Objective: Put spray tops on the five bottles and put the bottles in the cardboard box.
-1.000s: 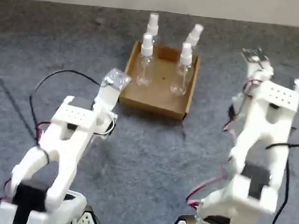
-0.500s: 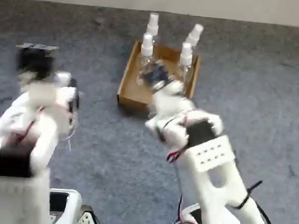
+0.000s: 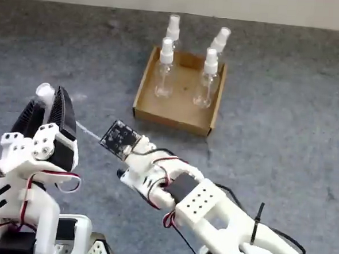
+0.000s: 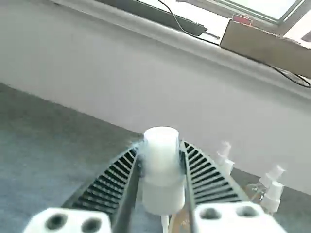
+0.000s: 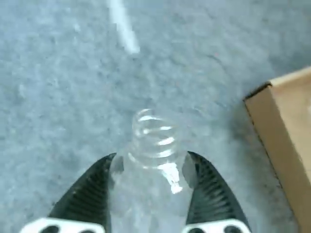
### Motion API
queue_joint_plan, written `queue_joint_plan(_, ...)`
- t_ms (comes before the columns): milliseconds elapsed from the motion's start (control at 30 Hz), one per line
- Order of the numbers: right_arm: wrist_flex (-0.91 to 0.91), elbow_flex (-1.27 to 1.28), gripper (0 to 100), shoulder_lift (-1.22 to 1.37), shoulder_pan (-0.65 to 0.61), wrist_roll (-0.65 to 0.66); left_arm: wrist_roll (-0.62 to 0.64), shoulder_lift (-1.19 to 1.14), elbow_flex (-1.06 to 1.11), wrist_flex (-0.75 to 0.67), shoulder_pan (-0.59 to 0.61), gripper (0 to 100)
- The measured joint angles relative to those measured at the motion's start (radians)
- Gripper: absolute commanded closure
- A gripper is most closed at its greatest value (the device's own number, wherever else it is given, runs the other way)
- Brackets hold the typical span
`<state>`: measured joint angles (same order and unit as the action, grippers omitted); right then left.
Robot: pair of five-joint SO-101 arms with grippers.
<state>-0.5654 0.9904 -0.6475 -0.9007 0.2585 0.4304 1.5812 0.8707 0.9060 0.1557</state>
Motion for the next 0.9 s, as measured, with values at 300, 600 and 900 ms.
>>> queue_joint_plan(300, 0.028, 0.008, 99.5, 0.0, -0.005, 0.0, 0.014, 0.061, 0.167, -0.061, -0.029, 100)
queue_joint_plan(600, 0.032, 0.008, 99.5, 0.0, -0.003, 0.0, 0.014, 0.061, 0.178, -0.058, -0.101, 100)
queue_joint_plan(900, 0.034, 0.008, 99.5, -0.006, 0.006, -0.002, -0.029, 0.06, 0.278, -0.044, -0.146, 100)
